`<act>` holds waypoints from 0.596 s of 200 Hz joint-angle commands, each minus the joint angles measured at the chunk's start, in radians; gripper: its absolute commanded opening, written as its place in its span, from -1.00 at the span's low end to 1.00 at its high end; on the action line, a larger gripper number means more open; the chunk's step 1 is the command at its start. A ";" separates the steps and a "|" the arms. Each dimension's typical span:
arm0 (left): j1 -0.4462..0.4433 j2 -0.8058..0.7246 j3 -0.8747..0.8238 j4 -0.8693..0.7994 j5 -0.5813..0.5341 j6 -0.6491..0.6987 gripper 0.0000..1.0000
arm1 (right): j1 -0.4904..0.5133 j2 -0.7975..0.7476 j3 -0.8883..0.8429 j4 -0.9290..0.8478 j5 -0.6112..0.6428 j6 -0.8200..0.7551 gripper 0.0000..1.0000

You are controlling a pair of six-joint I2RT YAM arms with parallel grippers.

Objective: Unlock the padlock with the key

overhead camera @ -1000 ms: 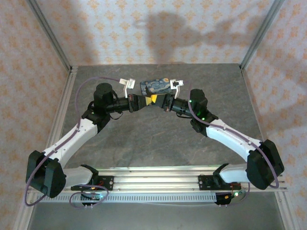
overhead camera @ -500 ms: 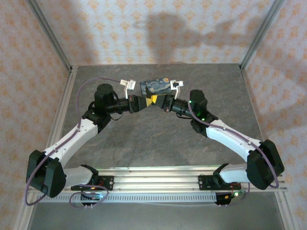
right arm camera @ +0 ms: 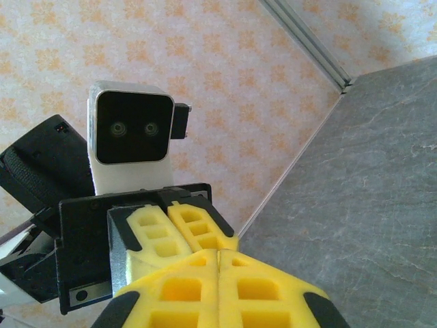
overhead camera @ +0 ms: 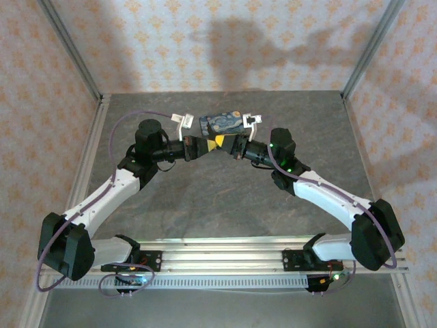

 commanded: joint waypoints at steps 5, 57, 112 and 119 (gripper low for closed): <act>-0.010 0.009 0.004 0.022 0.052 0.022 -0.98 | 0.008 -0.011 -0.003 0.056 0.007 -0.012 -1.00; -0.011 -0.002 0.027 -0.066 0.037 0.101 -1.00 | 0.012 -0.013 -0.001 0.024 0.028 -0.022 -0.89; 0.032 0.014 0.026 -0.206 -0.017 0.192 -1.00 | -0.025 -0.093 0.032 -0.195 0.206 -0.038 0.33; 0.044 0.018 0.025 -0.218 -0.034 0.195 -1.00 | -0.033 -0.103 0.057 -0.268 0.250 -0.054 0.36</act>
